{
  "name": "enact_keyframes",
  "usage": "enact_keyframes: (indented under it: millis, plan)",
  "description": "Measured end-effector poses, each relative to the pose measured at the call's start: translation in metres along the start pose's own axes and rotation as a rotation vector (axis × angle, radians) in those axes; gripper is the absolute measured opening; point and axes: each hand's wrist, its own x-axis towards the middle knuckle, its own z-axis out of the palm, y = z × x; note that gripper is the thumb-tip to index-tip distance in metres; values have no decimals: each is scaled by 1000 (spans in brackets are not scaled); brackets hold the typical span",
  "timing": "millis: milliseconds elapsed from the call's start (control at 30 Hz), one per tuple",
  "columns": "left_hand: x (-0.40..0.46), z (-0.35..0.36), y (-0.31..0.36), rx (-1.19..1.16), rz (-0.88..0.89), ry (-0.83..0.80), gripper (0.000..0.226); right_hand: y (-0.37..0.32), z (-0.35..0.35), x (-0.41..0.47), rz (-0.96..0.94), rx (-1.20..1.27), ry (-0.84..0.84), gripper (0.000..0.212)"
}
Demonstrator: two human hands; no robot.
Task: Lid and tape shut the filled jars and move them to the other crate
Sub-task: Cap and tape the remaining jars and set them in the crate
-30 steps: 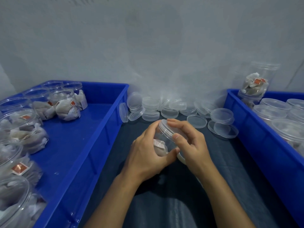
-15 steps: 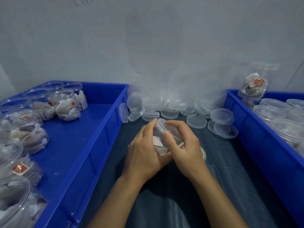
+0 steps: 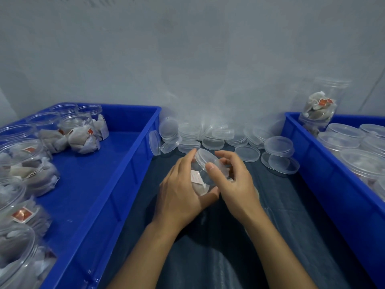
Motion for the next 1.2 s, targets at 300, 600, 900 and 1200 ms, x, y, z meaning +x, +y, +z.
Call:
enact_keyframes:
  millis: [300,600,900,1200]
  plan:
    - [1,2,-1,-36,9,1,98,-9,7,-3,-36,182,-38,46]
    - [1,6,-5,-255,-42,-42,87,-6,0,-1,-10,251,-81,66]
    - [-1,12,-4,-384,-64,-33,82,-6,14,-4,-20,199,-18,62]
    - [-1,14,0,-307,-77,35,86,-11,26,-10,-84,52,85,63]
